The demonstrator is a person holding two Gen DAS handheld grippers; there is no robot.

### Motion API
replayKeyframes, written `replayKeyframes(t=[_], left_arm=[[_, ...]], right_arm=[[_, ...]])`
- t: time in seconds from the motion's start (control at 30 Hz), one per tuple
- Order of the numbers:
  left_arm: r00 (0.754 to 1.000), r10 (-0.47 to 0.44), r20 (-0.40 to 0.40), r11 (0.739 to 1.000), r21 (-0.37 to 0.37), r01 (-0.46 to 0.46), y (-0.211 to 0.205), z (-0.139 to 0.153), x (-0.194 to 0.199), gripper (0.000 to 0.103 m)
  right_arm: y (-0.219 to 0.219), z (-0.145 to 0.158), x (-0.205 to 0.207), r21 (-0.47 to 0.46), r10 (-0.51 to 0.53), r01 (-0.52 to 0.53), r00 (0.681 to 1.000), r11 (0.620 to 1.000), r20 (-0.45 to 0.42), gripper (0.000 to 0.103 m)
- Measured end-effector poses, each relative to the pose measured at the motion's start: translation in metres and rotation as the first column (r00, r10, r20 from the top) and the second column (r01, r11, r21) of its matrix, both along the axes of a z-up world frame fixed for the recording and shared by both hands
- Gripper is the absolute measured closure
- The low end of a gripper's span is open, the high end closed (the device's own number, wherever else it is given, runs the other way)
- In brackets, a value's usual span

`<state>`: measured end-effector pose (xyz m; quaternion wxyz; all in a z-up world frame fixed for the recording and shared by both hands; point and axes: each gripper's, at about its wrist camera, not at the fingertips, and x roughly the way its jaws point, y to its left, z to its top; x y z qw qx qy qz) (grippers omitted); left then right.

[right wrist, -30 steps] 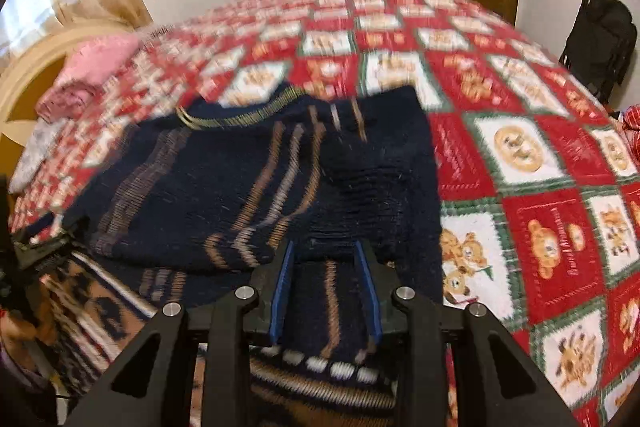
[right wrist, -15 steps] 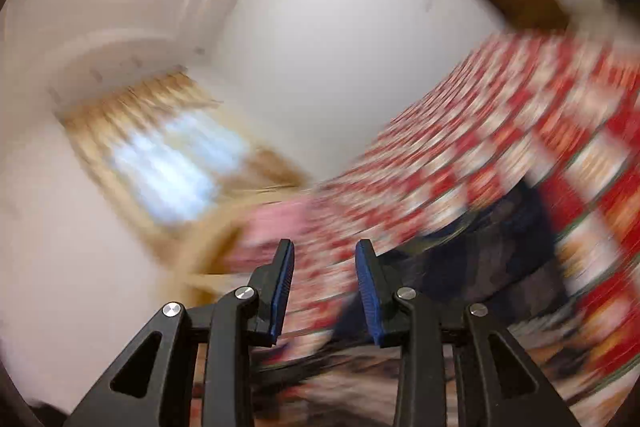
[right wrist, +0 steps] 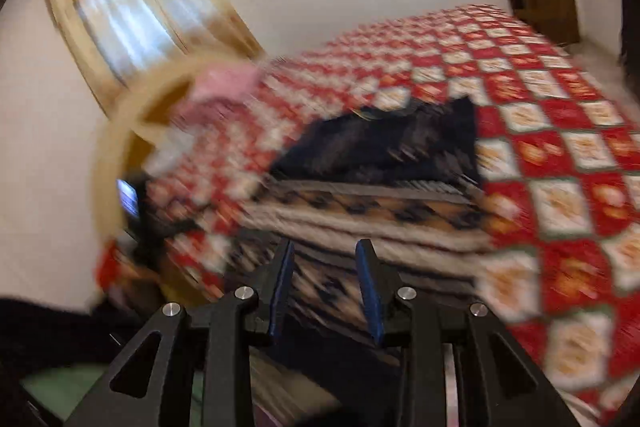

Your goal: Fold small clothes

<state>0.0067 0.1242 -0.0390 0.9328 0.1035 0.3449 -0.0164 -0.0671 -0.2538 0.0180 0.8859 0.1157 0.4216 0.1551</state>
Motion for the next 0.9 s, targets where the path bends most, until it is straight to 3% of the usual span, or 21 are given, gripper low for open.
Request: replayKeyframes(t=[0.07,0.13,0.2,0.3,0.4,0.6,0.7,0.8,0.9], left_arm=[[1.0,-0.013,-0.01,0.999,0.049,0.013,0.01,-0.005,-0.014,0.003],[0.999,-0.044,-0.031,0.996,0.073,0.046,0.015,-0.011,-0.027,0.003],[0.996,-0.078,-0.053,0.993,0.087,0.083,0.019,-0.021,-0.043,0.003],[0.989,-0.108,-0.103,0.993,0.04,0.113,0.021,-0.043,-0.058,0.0],[0.973,-0.111,-0.204,0.994,-0.009,0.112,0.015,-0.067,-0.055,0.0],[0.947,-0.147,-0.287,0.986,-0.124,0.115,0.013,-0.092,-0.062,0.0],[0.935,-0.145,-0.324,0.978,-0.189,0.086,0.019,-0.103,-0.064,0.0],[0.926,-0.154,-0.344,0.97,-0.232,0.075,0.021,-0.109,-0.066,0.0],[0.918,-0.16,-0.363,0.971,-0.223,0.082,0.014,-0.118,-0.065,0.0]], right_arm=[[-0.006,-0.004,-0.02,-0.14,-0.024,0.014,0.997,0.99,-0.072,0.069],[-0.011,-0.01,-0.039,-0.338,-0.088,0.044,0.989,0.94,-0.116,0.069],[-0.02,-0.016,-0.059,-0.427,-0.142,0.058,0.976,0.902,-0.167,0.069],[-0.04,-0.033,-0.079,-0.348,-0.169,0.09,0.964,0.933,-0.204,0.069],[-0.047,-0.07,-0.069,-0.118,-0.128,0.099,0.952,0.988,-0.276,0.069],[-0.042,-0.15,-0.044,0.116,-0.075,0.137,0.9,0.984,-0.43,0.069],[-0.04,-0.173,-0.041,0.122,-0.087,0.171,0.86,0.978,-0.503,0.069],[-0.037,-0.181,-0.042,0.153,-0.059,0.161,0.852,0.975,-0.52,0.069],[-0.034,-0.187,-0.04,0.154,-0.05,0.157,0.842,0.976,-0.538,0.069]])
